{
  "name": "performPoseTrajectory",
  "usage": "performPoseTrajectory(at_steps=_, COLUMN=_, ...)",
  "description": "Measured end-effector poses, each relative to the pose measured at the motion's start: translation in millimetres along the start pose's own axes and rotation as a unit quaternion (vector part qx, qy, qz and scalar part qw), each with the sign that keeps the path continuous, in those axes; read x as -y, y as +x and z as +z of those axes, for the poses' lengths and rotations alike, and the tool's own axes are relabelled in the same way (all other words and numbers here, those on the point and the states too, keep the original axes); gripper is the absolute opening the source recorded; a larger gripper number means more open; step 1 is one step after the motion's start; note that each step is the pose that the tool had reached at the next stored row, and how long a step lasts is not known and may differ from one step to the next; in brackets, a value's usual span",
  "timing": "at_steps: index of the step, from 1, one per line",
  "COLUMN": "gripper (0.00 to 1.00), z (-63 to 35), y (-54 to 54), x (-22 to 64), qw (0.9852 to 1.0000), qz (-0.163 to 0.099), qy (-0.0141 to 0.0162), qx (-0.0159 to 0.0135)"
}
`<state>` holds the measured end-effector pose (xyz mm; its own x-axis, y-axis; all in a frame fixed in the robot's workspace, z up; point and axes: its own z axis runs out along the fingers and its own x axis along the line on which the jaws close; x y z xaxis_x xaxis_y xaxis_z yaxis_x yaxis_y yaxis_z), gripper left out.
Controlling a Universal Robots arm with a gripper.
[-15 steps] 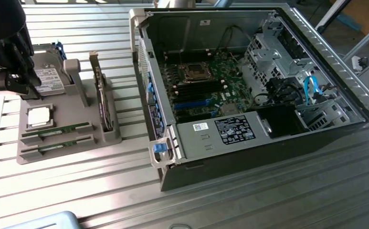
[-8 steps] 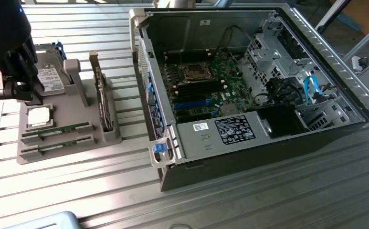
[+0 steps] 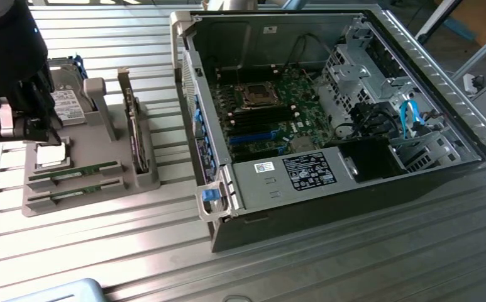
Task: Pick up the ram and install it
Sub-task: 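Pick up the ram and move it above insertion slot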
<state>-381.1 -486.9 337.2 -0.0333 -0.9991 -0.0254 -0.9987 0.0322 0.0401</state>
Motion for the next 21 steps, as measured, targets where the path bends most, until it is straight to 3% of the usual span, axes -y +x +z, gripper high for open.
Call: performPoseTrajectory(at_steps=21, gripper=0.32, z=35.7, y=1.4, x=2.2, qw=1.0000, qz=0.000, qy=-0.0003, qx=0.0000)
